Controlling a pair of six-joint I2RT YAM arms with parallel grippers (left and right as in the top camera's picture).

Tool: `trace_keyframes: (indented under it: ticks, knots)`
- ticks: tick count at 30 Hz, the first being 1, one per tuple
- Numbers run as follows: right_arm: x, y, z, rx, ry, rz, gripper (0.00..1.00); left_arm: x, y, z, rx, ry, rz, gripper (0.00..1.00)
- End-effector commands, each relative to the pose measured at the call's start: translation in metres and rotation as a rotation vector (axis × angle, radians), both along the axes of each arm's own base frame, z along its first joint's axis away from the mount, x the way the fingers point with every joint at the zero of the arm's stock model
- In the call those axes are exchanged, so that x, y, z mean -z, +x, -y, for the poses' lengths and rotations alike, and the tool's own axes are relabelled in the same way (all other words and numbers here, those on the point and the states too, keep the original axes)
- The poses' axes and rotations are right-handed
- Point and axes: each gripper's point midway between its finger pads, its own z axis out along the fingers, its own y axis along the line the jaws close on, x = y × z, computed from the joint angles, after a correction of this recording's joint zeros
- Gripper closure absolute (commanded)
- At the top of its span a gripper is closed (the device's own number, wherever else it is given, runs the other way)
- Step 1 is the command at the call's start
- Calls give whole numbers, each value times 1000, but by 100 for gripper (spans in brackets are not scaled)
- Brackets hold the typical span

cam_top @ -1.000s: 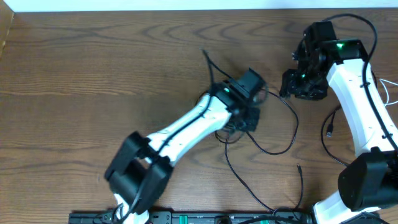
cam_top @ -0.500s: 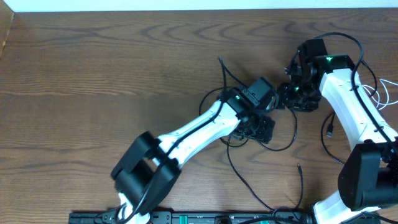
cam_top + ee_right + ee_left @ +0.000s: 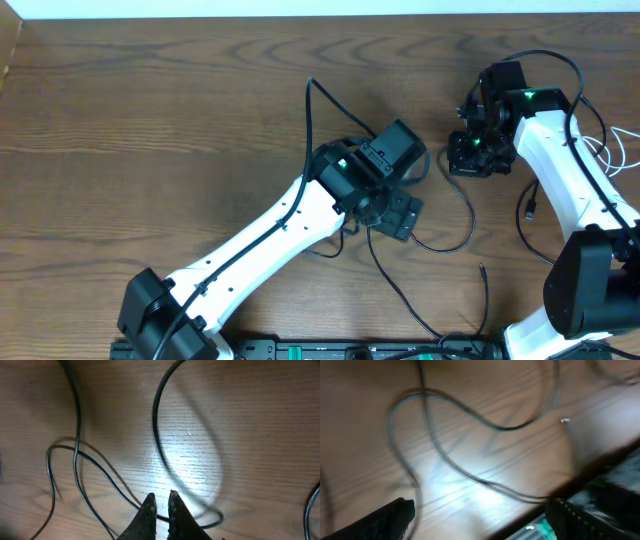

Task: Untangle cables

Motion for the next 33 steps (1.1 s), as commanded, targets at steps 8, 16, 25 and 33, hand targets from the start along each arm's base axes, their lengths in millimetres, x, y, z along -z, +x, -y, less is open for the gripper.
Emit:
trace_keyframes:
  ticks: [8,16,25,33]
  knots:
    - [-9,-3,-41,-48,173,3,93,-9,79,-120,-358,332,233,9]
    - [8,1,-92,-200,185,108,47,-5,116,-227,-748,148,18,9]
    - [56,-14,-124,-332,92,206,43,-2,114,-276,-925,20,-109,9]
    - [82,-34,-140,-416,20,255,43,-2,114,-278,-928,21,-106,9]
